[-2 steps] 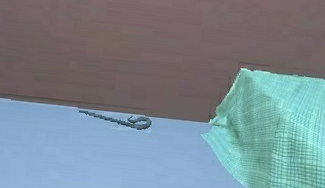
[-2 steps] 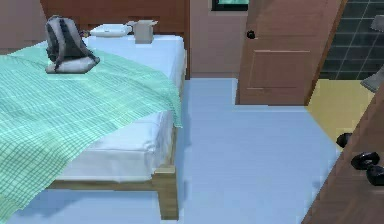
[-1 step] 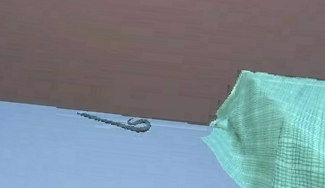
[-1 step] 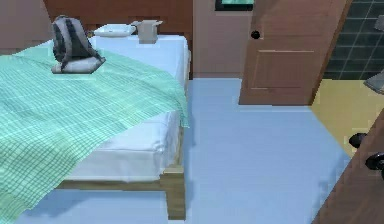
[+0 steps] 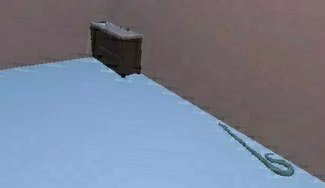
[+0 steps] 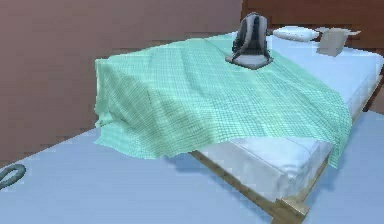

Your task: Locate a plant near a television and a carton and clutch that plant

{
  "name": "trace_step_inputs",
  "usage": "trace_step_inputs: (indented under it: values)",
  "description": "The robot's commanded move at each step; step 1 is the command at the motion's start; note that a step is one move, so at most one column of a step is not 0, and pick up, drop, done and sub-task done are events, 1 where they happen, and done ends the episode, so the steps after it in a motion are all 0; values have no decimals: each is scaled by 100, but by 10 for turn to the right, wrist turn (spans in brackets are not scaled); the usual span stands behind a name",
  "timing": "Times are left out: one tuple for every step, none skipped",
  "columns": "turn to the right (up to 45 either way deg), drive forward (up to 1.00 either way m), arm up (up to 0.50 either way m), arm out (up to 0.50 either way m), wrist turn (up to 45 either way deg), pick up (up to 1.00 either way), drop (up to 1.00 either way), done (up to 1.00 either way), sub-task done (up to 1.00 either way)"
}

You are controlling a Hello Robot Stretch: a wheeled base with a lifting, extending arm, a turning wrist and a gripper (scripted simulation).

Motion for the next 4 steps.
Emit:
trace_step_inputs:
  values:
    - [-150, 0, 0, 0, 0, 0, 0, 0, 0]
    - [0, 5, 0, 0, 0, 0, 0, 0, 0]
    - [-450, 0, 0, 0, 0, 0, 0, 0, 0]
    - [-450, 0, 0, 0, 0, 0, 0, 0, 0]
